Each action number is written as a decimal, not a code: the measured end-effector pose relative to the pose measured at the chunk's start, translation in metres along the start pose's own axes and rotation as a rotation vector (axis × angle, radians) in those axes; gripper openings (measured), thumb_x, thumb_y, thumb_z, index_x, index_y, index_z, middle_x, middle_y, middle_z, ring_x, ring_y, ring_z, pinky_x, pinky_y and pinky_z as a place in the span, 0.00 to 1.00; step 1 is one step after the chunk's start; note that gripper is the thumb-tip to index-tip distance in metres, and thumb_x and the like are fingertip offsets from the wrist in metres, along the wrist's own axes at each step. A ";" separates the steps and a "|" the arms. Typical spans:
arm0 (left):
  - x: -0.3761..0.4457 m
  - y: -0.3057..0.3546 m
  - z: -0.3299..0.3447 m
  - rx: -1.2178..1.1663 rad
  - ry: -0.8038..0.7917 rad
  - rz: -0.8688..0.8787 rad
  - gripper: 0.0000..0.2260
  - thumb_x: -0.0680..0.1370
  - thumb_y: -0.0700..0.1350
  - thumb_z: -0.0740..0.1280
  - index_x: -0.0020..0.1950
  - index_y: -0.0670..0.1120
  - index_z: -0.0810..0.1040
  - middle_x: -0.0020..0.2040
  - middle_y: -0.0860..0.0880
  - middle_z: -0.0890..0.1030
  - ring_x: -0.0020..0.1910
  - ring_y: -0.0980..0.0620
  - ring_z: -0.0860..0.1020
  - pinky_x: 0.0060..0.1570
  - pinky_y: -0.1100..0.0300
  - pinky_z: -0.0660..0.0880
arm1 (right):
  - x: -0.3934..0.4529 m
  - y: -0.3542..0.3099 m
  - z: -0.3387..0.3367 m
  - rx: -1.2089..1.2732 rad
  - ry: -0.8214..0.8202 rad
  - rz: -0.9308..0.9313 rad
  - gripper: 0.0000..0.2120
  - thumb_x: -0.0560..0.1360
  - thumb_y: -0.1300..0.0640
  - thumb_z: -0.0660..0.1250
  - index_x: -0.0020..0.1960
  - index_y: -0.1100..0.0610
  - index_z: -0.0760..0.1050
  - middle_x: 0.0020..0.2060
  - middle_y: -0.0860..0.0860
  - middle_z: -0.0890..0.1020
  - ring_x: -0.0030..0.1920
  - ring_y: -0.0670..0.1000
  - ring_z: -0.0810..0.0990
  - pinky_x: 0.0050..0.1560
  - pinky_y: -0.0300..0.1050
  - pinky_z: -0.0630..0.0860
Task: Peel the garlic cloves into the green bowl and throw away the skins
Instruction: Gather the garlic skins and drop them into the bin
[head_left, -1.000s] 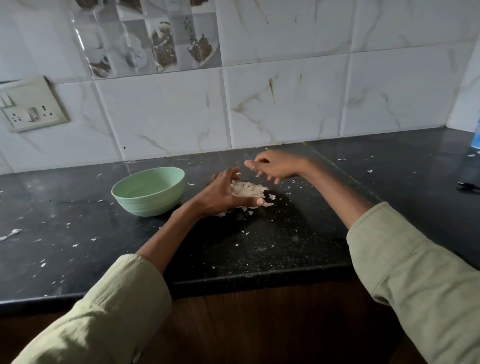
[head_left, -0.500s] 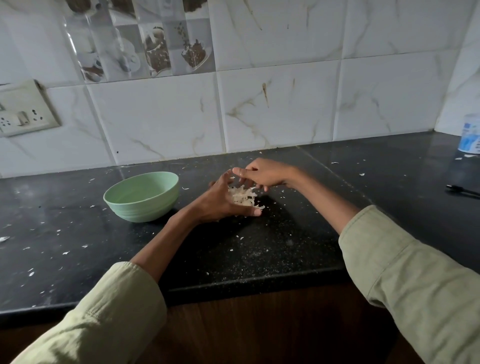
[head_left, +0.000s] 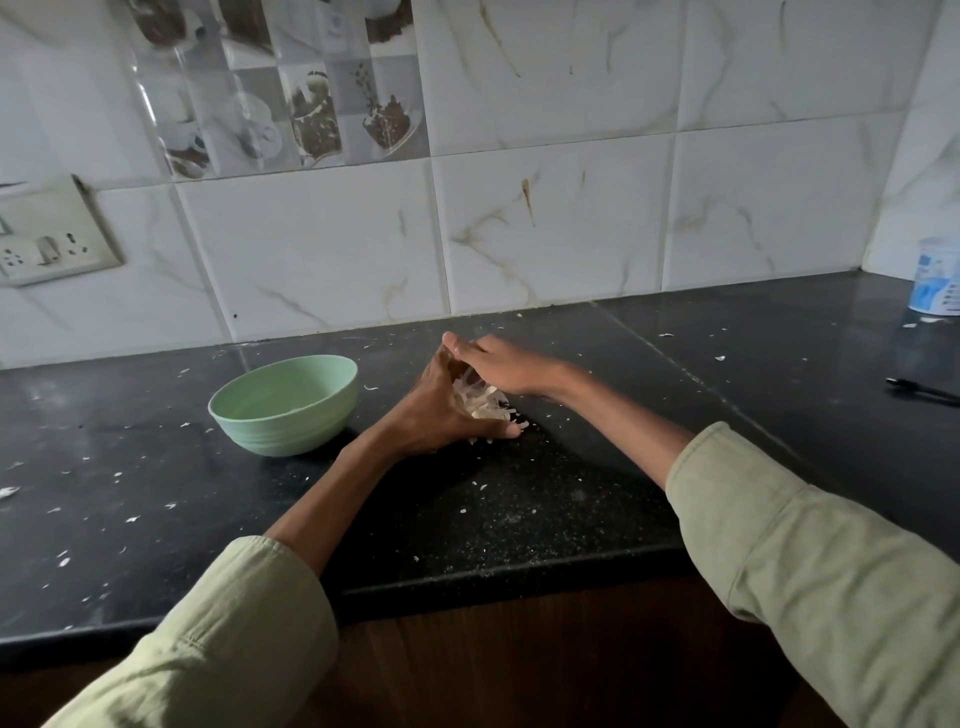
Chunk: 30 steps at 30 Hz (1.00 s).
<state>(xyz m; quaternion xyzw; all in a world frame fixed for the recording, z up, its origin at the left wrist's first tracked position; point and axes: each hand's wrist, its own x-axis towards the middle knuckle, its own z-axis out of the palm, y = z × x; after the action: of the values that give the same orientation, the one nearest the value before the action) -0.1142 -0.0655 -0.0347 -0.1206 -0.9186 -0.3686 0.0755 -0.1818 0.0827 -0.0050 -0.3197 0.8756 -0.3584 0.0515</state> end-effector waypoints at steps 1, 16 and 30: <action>0.000 -0.001 0.001 0.003 -0.007 0.007 0.62 0.60 0.67 0.83 0.83 0.50 0.51 0.81 0.50 0.63 0.80 0.51 0.62 0.80 0.48 0.63 | -0.002 -0.001 -0.001 0.035 0.034 0.009 0.42 0.82 0.29 0.48 0.58 0.67 0.81 0.57 0.66 0.83 0.58 0.66 0.82 0.65 0.60 0.77; -0.022 0.018 -0.009 0.103 0.205 -0.077 0.52 0.70 0.80 0.59 0.84 0.46 0.60 0.83 0.42 0.61 0.81 0.43 0.60 0.78 0.36 0.58 | -0.045 -0.009 0.012 0.377 0.271 0.246 0.46 0.82 0.31 0.35 0.69 0.64 0.76 0.66 0.63 0.80 0.69 0.60 0.76 0.74 0.54 0.66; -0.025 0.020 0.009 -0.132 0.202 -0.173 0.38 0.85 0.67 0.40 0.73 0.45 0.77 0.67 0.36 0.80 0.68 0.39 0.77 0.68 0.46 0.72 | -0.053 -0.043 0.042 0.200 0.423 0.290 0.35 0.86 0.37 0.43 0.47 0.59 0.79 0.54 0.60 0.85 0.58 0.59 0.82 0.60 0.50 0.73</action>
<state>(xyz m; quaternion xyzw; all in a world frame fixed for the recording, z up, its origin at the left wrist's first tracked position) -0.0853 -0.0493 -0.0331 -0.0078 -0.8872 -0.4434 0.1273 -0.1034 0.0662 -0.0149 -0.1023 0.8637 -0.4909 -0.0504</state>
